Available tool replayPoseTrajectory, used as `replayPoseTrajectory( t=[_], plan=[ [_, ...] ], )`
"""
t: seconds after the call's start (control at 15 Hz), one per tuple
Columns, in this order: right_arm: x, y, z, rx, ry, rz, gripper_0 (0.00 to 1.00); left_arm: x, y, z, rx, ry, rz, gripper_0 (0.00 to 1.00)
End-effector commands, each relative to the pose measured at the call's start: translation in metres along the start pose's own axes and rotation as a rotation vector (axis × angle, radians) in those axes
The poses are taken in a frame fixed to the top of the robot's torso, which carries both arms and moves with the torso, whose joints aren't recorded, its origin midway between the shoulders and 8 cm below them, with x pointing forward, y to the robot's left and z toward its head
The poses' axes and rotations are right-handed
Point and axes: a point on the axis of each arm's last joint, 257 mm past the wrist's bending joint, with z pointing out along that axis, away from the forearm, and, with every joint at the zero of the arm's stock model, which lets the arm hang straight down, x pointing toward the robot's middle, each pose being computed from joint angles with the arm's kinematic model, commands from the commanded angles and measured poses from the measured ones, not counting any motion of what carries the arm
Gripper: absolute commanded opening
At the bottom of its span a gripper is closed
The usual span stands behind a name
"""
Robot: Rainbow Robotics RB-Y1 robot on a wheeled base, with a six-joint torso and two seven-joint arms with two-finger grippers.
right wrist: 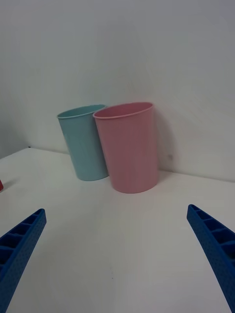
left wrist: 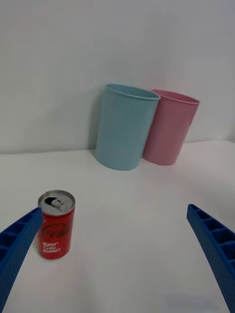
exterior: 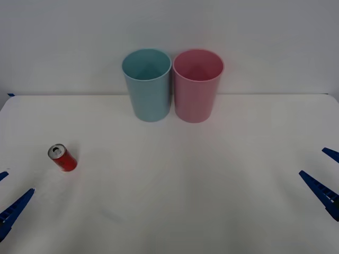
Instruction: Grasp the object on the table and drop it into the matching bin: aluminum can to the light blue bin, PET bottle to the pink bin.
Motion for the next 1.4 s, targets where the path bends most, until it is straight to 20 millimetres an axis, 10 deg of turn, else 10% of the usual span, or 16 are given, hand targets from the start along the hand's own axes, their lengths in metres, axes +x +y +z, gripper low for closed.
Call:
replayPoseTrajectory(
  t=[0.07,0.47,1.4],
  plan=[
    [0.000,0.000,0.000,0.000,0.000,0.000,1.00,0.009,0.012,-0.015,-0.074,0.018,-0.005,1.00],
    [0.000,0.000,0.000,0.000,0.000,0.000,1.00,0.046,0.029,-0.021,-0.217,0.078,0.043,1.00],
    [0.000,0.000,0.000,0.000,0.000,0.000,1.00,0.100,0.042,0.048,-0.328,0.091,0.024,1.00]
  ],
)
